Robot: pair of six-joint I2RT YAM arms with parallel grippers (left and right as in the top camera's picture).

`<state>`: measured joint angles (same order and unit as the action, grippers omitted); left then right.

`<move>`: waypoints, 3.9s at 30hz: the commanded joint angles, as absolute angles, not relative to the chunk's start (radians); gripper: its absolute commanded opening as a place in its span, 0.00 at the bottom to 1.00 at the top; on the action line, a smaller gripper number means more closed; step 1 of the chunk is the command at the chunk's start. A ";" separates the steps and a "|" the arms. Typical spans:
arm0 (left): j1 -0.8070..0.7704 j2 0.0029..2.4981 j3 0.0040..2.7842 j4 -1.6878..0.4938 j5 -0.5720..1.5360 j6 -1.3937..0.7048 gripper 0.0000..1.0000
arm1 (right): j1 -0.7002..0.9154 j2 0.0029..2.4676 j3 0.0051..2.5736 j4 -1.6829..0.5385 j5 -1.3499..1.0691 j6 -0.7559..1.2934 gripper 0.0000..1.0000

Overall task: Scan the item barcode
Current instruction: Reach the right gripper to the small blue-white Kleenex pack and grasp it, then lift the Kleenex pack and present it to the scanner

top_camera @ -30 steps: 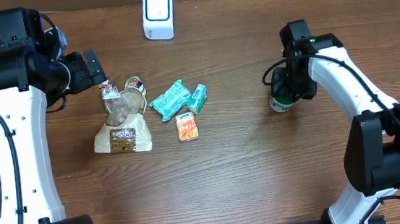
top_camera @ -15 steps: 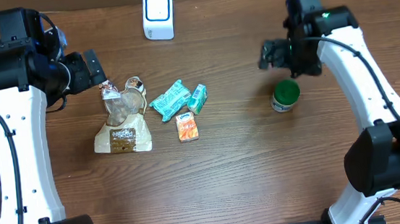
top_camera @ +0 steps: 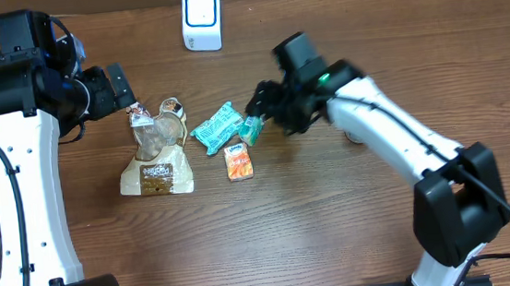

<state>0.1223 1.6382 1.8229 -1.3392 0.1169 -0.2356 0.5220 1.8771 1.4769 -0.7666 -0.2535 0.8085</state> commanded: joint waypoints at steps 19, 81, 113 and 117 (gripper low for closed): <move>0.125 1.623 1.830 -1.338 0.121 -0.228 1.00 | 0.609 2.091 1.445 -0.590 -0.067 0.954 0.27; 0.125 1.623 1.830 -1.338 0.121 -0.228 1.00 | 0.257 1.855 1.513 -0.797 -1.312 0.232 0.04; 0.125 1.623 1.830 -1.338 0.121 -0.228 1.00 | 0.352 1.848 1.634 -0.926 -0.580 0.462 0.04; 0.125 1.623 1.830 -1.338 0.121 -0.228 1.00 | 0.421 1.914 1.945 -1.083 -0.288 0.385 0.04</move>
